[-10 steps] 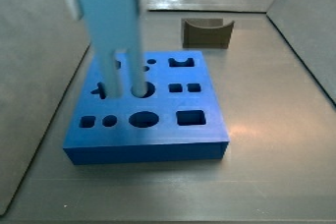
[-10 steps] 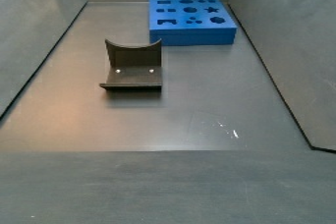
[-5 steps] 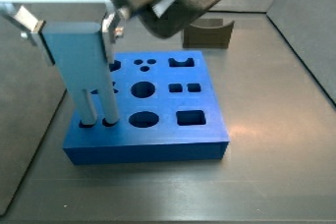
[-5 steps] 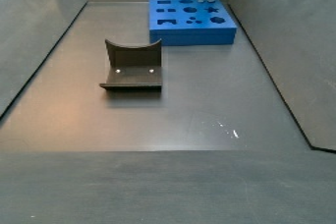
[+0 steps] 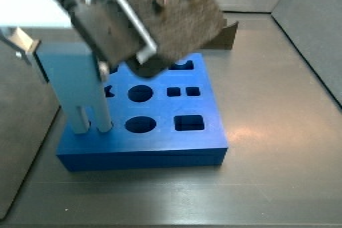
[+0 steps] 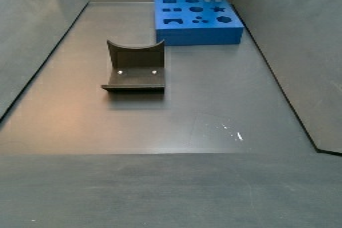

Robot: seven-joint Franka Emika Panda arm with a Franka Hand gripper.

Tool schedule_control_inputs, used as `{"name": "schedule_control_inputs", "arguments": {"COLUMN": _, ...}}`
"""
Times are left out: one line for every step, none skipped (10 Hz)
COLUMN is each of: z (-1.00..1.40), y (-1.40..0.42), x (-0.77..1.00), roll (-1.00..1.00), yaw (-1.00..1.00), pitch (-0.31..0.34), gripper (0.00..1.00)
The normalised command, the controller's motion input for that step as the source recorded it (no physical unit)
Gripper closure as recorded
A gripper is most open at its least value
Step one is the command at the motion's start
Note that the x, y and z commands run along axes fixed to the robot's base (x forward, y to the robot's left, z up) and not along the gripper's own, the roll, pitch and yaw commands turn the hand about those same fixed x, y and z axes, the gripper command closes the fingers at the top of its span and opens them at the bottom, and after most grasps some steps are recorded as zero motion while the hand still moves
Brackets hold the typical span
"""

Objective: Insert the square-circle object.

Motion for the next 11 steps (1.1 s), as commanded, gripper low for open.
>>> {"name": "schedule_control_inputs", "arguments": {"z": -0.59, "y": 0.03, "x": 0.02, "roll": -0.13, "yaw": -0.07, "pitch": -0.074, "gripper": 1.00}}
{"name": "schedule_control_inputs", "arguments": {"z": -0.62, "y": 0.04, "x": 0.00, "roll": -0.12, "yaw": -0.05, "pitch": -0.087, "gripper": 1.00}}
{"name": "schedule_control_inputs", "arguments": {"z": -0.61, "y": 0.05, "x": 0.00, "roll": -0.12, "yaw": -0.03, "pitch": -0.076, "gripper": 1.00}}
{"name": "schedule_control_inputs", "arguments": {"z": -0.56, "y": 0.04, "x": 0.00, "roll": -0.10, "yaw": -0.01, "pitch": -0.063, "gripper": 1.00}}
{"name": "schedule_control_inputs", "arguments": {"z": -0.55, "y": 0.06, "x": 0.00, "roll": -0.09, "yaw": 0.00, "pitch": -0.063, "gripper": 1.00}}
{"name": "schedule_control_inputs", "arguments": {"z": -0.63, "y": 0.08, "x": 0.00, "roll": -0.08, "yaw": 0.00, "pitch": -0.096, "gripper": 1.00}}
{"name": "schedule_control_inputs", "arguments": {"z": -0.77, "y": 0.12, "x": -0.05, "roll": -0.07, "yaw": 0.00, "pitch": -0.223, "gripper": 1.00}}
{"name": "schedule_control_inputs", "arguments": {"z": -0.60, "y": 0.15, "x": -0.14, "roll": -0.05, "yaw": 0.00, "pitch": -0.323, "gripper": 1.00}}
{"name": "schedule_control_inputs", "arguments": {"z": -0.51, "y": 0.07, "x": -0.19, "roll": -0.06, "yaw": 0.00, "pitch": -0.371, "gripper": 1.00}}
{"name": "schedule_control_inputs", "arguments": {"z": -0.15, "y": 0.06, "x": -0.04, "roll": -0.13, "yaw": 0.00, "pitch": -0.217, "gripper": 1.00}}
{"name": "schedule_control_inputs", "arguments": {"z": 0.00, "y": 0.00, "x": 0.00, "roll": 0.00, "yaw": 0.00, "pitch": 0.000, "gripper": 1.00}}
